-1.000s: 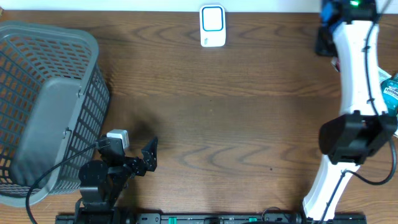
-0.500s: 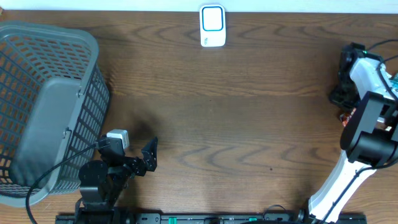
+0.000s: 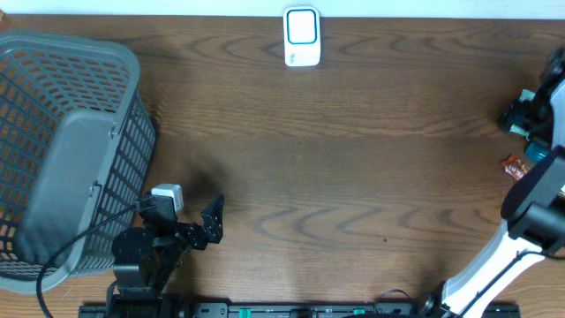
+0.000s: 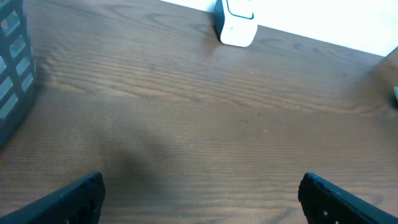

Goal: Scan the item barcode
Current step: 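Carry the candy bar right and release it at the right table edge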

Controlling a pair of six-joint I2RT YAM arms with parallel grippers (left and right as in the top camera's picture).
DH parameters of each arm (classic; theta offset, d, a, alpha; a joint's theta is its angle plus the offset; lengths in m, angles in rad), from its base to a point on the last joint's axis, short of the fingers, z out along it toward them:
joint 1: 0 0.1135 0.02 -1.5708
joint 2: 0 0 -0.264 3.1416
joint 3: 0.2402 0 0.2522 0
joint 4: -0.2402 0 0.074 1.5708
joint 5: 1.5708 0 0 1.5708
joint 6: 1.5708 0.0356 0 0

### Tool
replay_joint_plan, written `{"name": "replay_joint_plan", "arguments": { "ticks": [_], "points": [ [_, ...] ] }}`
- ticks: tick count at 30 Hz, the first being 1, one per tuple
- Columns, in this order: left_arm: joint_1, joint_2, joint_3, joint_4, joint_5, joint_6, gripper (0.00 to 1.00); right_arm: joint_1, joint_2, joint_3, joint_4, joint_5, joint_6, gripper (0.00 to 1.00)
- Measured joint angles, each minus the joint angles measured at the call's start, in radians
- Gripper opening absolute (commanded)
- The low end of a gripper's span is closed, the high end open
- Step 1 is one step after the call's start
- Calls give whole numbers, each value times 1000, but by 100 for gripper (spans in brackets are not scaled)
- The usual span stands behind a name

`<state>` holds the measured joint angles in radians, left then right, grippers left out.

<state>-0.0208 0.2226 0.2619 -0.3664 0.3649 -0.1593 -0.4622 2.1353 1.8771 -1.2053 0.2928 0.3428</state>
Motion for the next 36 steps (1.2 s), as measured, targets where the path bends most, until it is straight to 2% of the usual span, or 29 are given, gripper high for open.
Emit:
{"name": "replay_joint_plan", "arguments": {
  "ticks": [9, 18, 20, 27, 36],
  "points": [
    [0, 0, 0, 0, 0, 0, 99, 43, -416, 46, -7, -203, -19, 99],
    [0, 0, 0, -1, 0, 0, 99, 104, -739, 53, -4, -401, -21, 99],
    [0, 0, 0, 0, 0, 0, 99, 120, -808, 53, -3, -461, -65, 99],
    [0, 0, 0, 0, 0, 0, 99, 164, -908, 54, -37, -727, -254, 99],
    [0, 0, 0, 0, 0, 0, 99, 164, -909, 54, -137, -776, -298, 99]
  ]
}}
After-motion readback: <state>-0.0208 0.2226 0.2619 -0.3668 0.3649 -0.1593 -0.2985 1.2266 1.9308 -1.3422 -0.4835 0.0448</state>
